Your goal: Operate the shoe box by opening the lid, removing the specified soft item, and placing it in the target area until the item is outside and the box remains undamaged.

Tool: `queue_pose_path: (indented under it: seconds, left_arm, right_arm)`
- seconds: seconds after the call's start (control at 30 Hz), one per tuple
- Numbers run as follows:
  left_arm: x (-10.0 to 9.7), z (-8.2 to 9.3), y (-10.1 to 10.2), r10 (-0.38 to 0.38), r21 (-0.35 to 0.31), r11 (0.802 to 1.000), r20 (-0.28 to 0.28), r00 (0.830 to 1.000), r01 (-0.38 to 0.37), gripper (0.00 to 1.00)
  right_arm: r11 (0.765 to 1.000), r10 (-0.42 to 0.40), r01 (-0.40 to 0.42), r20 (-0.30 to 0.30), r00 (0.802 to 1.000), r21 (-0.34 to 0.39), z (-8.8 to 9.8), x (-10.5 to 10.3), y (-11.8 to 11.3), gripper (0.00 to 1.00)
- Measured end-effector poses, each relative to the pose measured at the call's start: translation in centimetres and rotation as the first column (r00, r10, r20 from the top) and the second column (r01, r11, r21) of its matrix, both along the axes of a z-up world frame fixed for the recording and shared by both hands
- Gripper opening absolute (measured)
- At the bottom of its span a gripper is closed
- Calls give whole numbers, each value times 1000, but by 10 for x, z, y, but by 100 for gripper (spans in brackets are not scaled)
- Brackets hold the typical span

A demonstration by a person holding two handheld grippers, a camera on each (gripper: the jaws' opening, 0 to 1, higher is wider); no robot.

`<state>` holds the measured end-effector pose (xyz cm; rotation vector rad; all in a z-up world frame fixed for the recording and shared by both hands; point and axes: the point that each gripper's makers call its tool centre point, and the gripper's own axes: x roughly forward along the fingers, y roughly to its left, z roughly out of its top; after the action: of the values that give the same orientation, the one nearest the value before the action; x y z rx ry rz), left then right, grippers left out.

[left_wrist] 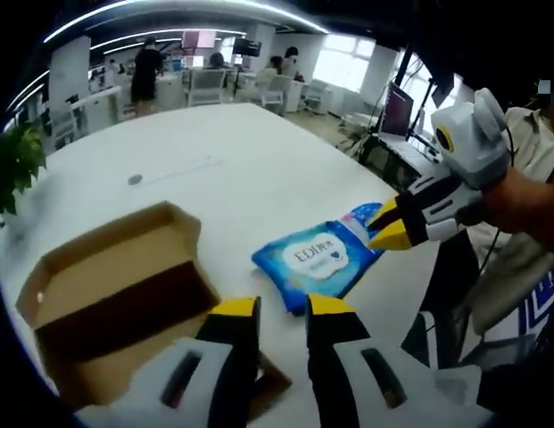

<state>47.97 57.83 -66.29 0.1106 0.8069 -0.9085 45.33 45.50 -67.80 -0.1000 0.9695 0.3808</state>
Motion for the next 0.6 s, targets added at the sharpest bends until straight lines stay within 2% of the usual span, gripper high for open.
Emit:
queue_pose_path:
  seconds: [0.3, 0.6]
  left_arm:
    - [3, 5, 32, 35, -1, 999, 6, 999, -35, 17]
    - [4, 3, 65, 74, -4, 997, -15, 997, -74, 17]
  right_arm:
    - [998, 55, -55, 2, 998, 2, 7, 5, 37, 14]
    - [995, 104, -104, -11, 995, 10, 7, 10, 70, 14]
